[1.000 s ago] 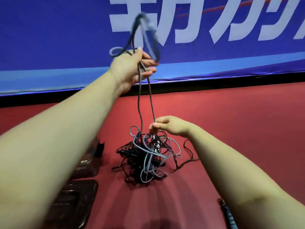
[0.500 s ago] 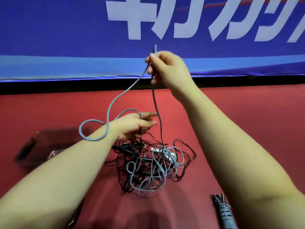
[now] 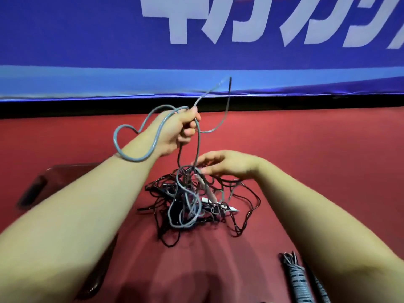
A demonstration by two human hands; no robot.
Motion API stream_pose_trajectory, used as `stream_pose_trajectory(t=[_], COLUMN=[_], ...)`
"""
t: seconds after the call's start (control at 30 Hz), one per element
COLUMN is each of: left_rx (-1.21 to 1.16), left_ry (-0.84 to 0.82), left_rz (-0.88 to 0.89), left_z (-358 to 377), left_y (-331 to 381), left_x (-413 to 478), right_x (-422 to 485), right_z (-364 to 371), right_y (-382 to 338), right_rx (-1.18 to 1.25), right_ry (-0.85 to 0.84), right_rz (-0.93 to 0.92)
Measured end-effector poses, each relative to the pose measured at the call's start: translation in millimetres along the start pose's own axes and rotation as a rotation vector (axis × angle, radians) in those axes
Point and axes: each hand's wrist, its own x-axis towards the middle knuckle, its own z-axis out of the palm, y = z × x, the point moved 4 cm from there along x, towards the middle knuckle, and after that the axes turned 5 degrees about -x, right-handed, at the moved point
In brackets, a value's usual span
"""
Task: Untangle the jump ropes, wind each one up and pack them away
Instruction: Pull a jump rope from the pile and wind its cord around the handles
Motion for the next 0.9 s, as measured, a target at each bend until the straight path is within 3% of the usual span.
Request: stream_pose_trajectory(t=[0.1, 0.17, 0.23, 0.27, 0.3, 0.33, 0.43, 0.57, 0.7, 0.8, 0.9], left_rx=[0.021, -0.084, -0.32, -0.418, -0.462, -0.448, -0.188, 0.044, 0.338, 0.727, 0.384], left_ry=[0.015, 0.073, 0.149, 0.188, 0.219, 0.236, 0.184, 0.03, -0.211, -0.2, -0.065], left_rz=[0.015, 0.047, 0.056, 0.044, 0.016, -0.029, -0.189, -0.242, -0.2, 0.01, 0.09], left_z=[-0.5, -9.9, -28.4, -39.2, -48.6, -55.2, -53.6, -31.5, -7.5, -3.2, -7.7], left_y=[8.9, 13.5, 13.4, 10.3, 4.3, -3.4, -26.5, -36.8, -30.4, -23.6, -11.9], left_x=[-0.3, 3.1, 8.0, 9.6, 10.1, 8.7, 1.2, -1.7, -11.4, -12.4, -6.3], right_x=[8.1, 12.8, 3.6, -3.4, -7.6, -7.9, -10.4, -6.5, -8.2, -8.8, -11.2], right_z=[-4.8, -19.4, -41.6, -53.2, -61.8, -66.3, -50.3, -40.8, -45.6, -45.7, -47.9], right_y=[-6.5, -24.1, -49.1, -56.3, -61.6, -64.6, -60.7, -81.1, -97.2, -100.0, -95.2], right_rx=[-0.235, -0.398, -0.195, 0.077, 0.332, 0.417, 0.236, 0.376, 0.496, 0.627, 0.692], right_ry=[0.155, 0.424, 0.671, 0.719, 0.666, 0.594, 0.538, 0.573, 0.546, 0.555, 0.579], right_rz=[0.013, -0.038, -0.096, -0.13, -0.13, -0.102, 0.005, -0.109, -0.186, -0.258, -0.284])
